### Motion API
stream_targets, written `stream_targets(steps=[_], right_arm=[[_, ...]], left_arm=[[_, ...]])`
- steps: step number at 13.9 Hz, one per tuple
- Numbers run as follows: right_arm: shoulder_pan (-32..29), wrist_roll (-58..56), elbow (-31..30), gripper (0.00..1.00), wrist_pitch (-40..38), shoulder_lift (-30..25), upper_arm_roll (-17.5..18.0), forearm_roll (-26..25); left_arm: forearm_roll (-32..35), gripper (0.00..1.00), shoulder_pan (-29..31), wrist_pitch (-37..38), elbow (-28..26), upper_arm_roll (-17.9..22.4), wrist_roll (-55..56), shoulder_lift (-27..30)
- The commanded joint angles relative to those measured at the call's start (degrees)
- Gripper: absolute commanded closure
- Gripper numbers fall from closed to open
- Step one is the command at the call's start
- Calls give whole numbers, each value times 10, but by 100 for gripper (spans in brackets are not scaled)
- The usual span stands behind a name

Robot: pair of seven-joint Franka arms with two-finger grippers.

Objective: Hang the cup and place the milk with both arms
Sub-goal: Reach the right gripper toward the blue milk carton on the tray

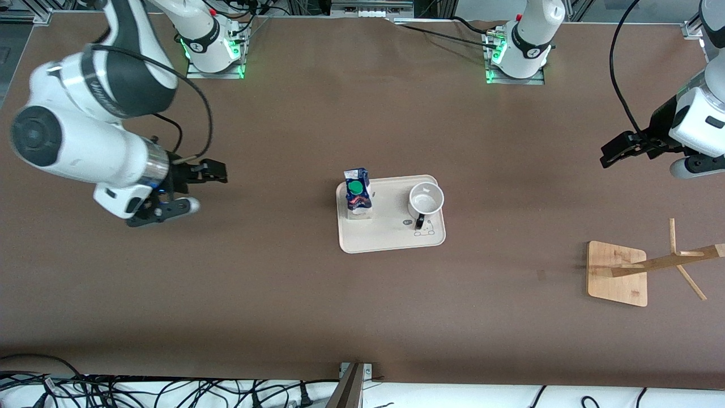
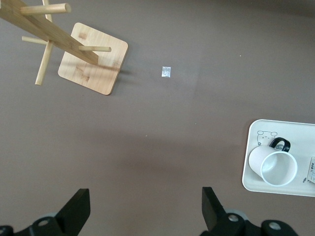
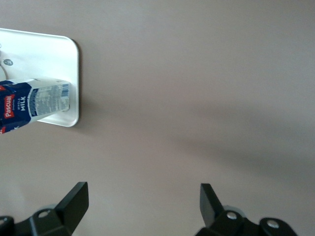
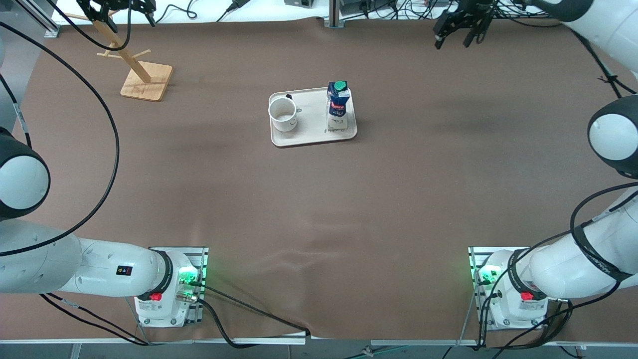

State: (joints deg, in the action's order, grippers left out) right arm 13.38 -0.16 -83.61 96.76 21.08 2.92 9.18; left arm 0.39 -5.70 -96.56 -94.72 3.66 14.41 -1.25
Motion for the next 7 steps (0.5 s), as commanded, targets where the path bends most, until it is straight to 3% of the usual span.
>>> stream_targets(steps=[1, 7], right_arm=[[38, 3, 11, 0, 38, 29, -6, 0], [112, 48, 122, 0, 48, 117, -6, 1]], left_arm=[[15, 0, 4, 11, 15, -1, -7, -6], [15, 0, 3, 11, 15, -2, -8, -6]])
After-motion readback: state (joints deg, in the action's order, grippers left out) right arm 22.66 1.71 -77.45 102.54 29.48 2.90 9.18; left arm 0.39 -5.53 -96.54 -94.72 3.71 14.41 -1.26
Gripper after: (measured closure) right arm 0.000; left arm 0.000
